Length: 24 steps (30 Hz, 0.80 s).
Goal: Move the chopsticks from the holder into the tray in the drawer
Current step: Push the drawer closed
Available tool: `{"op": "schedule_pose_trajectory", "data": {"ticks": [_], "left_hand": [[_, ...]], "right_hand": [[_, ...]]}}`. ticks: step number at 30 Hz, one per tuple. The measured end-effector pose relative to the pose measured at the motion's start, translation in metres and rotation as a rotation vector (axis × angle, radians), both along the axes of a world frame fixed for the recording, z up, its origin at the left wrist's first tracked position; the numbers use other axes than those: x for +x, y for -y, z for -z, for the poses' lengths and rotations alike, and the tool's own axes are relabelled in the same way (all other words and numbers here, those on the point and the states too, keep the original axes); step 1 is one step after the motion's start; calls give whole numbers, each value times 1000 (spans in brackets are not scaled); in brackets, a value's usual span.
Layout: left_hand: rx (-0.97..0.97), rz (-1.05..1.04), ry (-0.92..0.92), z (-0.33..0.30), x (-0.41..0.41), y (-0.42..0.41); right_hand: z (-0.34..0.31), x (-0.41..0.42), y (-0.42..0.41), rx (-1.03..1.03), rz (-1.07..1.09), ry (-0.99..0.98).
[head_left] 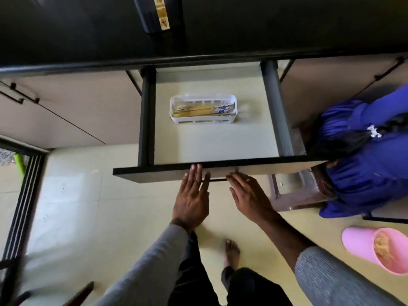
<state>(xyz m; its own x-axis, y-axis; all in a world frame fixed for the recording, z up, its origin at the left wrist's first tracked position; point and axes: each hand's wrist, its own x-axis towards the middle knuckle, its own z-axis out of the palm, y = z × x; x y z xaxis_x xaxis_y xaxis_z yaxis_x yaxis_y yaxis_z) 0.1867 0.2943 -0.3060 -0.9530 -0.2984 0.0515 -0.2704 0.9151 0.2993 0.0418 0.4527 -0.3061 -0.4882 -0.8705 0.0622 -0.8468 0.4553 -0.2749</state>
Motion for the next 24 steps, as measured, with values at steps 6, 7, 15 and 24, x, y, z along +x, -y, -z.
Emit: {"op": "schedule_pose_trajectory", "data": {"ticks": [6, 7, 15, 24], "left_hand": [[-80, -24, 217, 12, -10, -23], [-81, 19, 259, 17, -11, -28], [24, -103, 470, 33, -51, -25], [156, -107, 427, 28, -149, 66]], "right_hand": [[26, 4, -3, 269, -30, 70], [26, 8, -2, 292, -17, 79], [13, -7, 32, 423, 13, 131], [13, -96, 125, 512, 86, 74]]}}
